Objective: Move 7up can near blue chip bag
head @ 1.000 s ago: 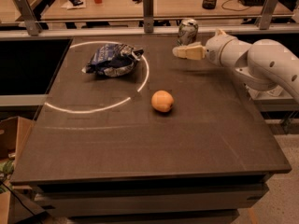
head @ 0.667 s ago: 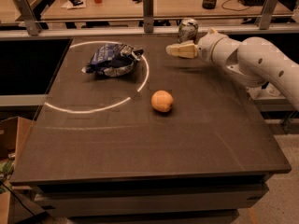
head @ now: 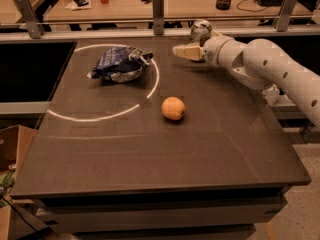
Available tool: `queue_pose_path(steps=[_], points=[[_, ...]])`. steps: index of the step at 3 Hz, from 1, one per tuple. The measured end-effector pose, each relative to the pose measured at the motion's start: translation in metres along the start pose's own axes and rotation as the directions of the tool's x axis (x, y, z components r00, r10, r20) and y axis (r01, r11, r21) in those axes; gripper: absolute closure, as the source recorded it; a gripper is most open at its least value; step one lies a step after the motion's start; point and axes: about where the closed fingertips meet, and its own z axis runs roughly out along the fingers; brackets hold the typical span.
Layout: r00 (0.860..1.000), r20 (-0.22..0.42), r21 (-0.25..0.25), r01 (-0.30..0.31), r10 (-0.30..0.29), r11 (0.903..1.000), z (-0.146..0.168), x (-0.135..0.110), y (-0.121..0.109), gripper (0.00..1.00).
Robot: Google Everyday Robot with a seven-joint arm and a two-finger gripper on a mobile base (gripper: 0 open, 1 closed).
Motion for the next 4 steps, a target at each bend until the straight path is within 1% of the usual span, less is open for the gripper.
queue_pose_path(steps=[1, 2, 3, 4], points=[[0.999, 0.030, -0.024, -0.010, 0.011, 0.9997, 0.008, -0.002, 0.001, 0.38], [0.998, 0.063, -0.047, -0.006, 0.009, 0.9989, 0.013, -0.008, 0.003, 0.62], [0.997, 0.075, -0.089, -0.011, 0.017, 0.9960, 0.011, -0.013, 0.005, 0.85], [0.998, 0.055, -0.198, -0.031, 0.042, 0.9798, -0.001, -0.017, 0.026, 1.00]])
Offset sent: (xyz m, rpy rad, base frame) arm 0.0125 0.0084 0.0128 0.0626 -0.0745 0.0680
